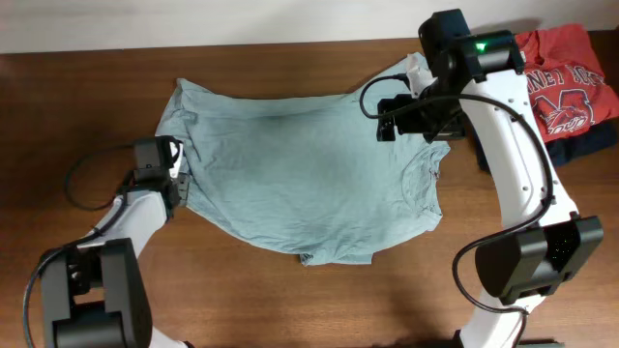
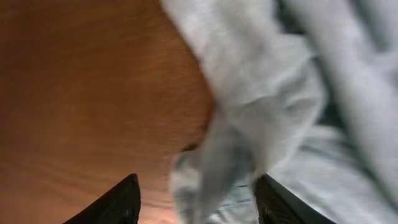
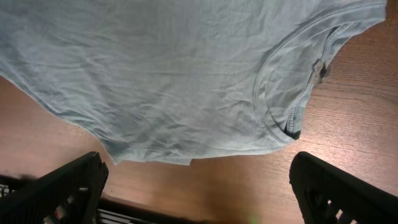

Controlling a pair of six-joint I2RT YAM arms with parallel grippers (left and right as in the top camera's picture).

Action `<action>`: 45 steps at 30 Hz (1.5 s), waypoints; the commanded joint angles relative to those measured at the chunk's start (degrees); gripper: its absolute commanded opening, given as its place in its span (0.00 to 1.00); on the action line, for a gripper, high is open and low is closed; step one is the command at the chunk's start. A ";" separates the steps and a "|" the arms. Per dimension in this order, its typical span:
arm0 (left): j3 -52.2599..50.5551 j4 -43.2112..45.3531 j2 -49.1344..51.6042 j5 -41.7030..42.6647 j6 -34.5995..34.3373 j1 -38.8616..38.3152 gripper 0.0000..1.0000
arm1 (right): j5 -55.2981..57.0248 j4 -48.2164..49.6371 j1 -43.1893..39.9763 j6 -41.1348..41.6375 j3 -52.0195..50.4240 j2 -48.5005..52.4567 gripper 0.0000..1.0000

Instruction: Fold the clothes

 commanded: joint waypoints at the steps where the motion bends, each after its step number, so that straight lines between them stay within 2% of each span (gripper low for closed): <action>1: 0.76 -0.17 0.24 -4.00 -3.32 1.18 0.59 | -0.31 -0.02 0.55 -0.74 -0.31 -0.76 0.97; 12: 0.87 0.81 -0.07 1.51 -3.32 1.22 0.58 | -0.28 0.07 0.55 -0.94 -0.31 -0.76 0.97; 18: 1.36 0.72 -1.51 11.17 -1.33 1.22 0.58 | -0.31 0.04 0.55 -0.92 -0.31 -0.76 0.97; 23: 1.36 -0.52 -1.77 13.20 -1.36 1.22 0.58 | -0.31 0.04 0.55 -0.94 -0.31 -0.76 0.97; 26: 1.36 -0.52 -3.58 15.10 -0.90 1.22 0.58 | -0.28 0.11 0.55 -0.94 -0.31 -0.76 0.98; 28: 1.36 -0.52 -5.70 16.59 -0.87 1.22 0.62 | -0.31 0.20 0.55 -0.94 -0.31 -0.76 0.98; 33: 1.36 -0.83 -8.09 16.90 1.36 1.29 0.67 | -0.33 0.26 0.55 -0.92 -0.31 -0.76 0.98; 45: 1.33 -3.48 -1.84 15.39 3.65 1.33 0.62 | -0.33 0.59 0.55 -0.94 -0.31 -0.76 0.98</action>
